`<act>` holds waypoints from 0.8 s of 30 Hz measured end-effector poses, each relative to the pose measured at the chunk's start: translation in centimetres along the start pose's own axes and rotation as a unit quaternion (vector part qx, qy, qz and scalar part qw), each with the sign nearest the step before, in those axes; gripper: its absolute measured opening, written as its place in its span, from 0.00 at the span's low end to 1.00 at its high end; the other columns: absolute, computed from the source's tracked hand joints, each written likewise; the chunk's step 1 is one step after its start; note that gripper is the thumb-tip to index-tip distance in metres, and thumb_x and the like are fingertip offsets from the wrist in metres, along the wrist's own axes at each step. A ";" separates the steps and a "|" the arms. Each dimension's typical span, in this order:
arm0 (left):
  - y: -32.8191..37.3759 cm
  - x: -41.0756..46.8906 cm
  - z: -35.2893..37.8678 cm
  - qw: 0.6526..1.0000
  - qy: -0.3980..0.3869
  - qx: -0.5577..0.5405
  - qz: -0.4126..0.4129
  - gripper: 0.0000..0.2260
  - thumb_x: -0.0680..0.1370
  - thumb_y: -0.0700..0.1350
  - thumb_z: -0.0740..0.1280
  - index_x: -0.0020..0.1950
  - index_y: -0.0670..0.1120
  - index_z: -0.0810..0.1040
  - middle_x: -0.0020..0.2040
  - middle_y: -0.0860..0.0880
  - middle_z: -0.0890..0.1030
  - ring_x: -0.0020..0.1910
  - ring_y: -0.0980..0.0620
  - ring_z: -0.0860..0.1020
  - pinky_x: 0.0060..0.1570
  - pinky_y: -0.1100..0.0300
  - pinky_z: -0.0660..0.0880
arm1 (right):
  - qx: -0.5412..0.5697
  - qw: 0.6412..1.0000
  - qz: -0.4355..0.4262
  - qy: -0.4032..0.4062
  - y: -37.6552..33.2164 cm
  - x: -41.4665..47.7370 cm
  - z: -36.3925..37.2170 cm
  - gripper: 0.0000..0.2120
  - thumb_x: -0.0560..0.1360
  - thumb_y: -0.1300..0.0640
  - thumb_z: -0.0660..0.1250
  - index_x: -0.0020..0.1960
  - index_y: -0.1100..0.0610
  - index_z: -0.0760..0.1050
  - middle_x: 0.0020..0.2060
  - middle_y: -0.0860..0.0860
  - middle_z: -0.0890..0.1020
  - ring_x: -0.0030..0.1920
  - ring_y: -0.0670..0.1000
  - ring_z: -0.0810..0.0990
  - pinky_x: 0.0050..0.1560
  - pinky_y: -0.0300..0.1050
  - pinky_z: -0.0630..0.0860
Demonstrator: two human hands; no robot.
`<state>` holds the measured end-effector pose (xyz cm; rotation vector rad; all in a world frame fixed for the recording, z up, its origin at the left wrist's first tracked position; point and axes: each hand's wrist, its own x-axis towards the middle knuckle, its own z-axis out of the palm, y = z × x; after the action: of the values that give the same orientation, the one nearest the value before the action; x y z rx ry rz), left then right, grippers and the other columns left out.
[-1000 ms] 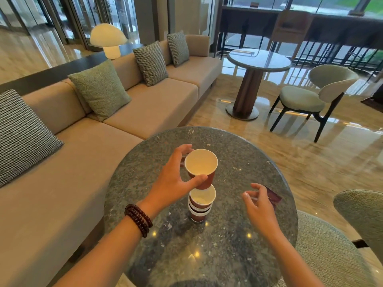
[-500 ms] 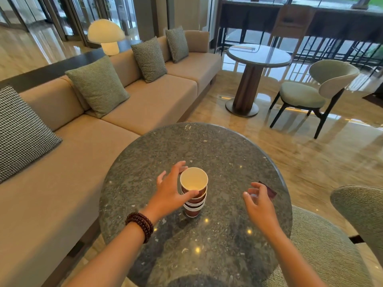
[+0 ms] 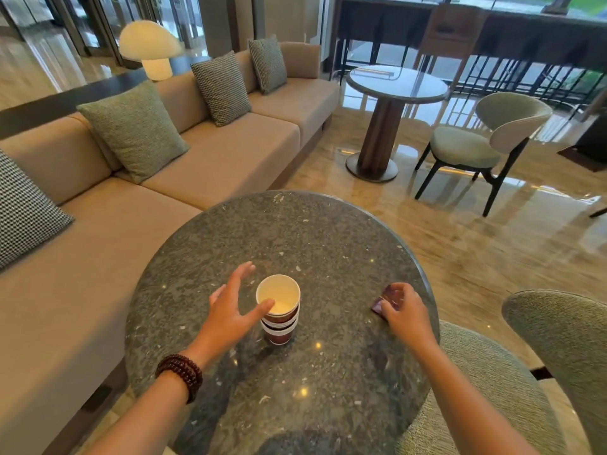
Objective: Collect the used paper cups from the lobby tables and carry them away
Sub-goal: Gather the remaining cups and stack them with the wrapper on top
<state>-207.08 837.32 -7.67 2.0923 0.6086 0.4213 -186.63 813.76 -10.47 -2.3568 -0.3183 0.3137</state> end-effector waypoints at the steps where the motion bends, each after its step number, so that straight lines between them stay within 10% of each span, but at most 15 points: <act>1: -0.1 0.0 -0.2 1.000 0.013 -0.009 -0.007 0.35 0.71 0.64 0.65 0.73 0.54 0.57 0.69 0.60 0.65 0.70 0.55 0.64 0.73 0.44 0.53 | -0.031 0.999 0.006 -0.009 0.4 0.6 0.0 0.23 0.74 0.56 0.68 0.66 0.58 0.68 0.59 0.57 0.75 0.59 0.57 0.74 0.59 0.55 0.72; 12: -3.0 -0.7 -0.6 0.994 0.058 -0.058 -0.068 0.41 0.66 0.72 0.59 0.75 0.57 0.56 0.69 0.61 0.67 0.69 0.57 0.65 0.71 0.48 0.58 | -0.256 0.955 0.051 -0.139 3.8 5.4 1.8 0.44 0.71 0.43 0.70 0.77 0.51 0.47 0.77 0.58 0.44 0.76 0.61 0.44 0.72 0.60 0.52; 24: -3.5 -0.5 0.0 0.993 0.072 -0.041 -0.085 0.29 0.74 0.59 0.62 0.73 0.58 0.58 0.66 0.64 0.69 0.66 0.61 0.66 0.67 0.53 0.60 | -0.296 0.951 -0.024 -0.085 5.4 5.7 2.9 0.33 0.74 0.49 0.66 0.73 0.55 0.54 0.64 0.56 0.71 0.64 0.59 0.70 0.61 0.56 0.68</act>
<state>-208.39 838.72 -10.59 1.9266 0.8331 0.4948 -181.44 813.62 -17.02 -2.9090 -0.6230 0.4487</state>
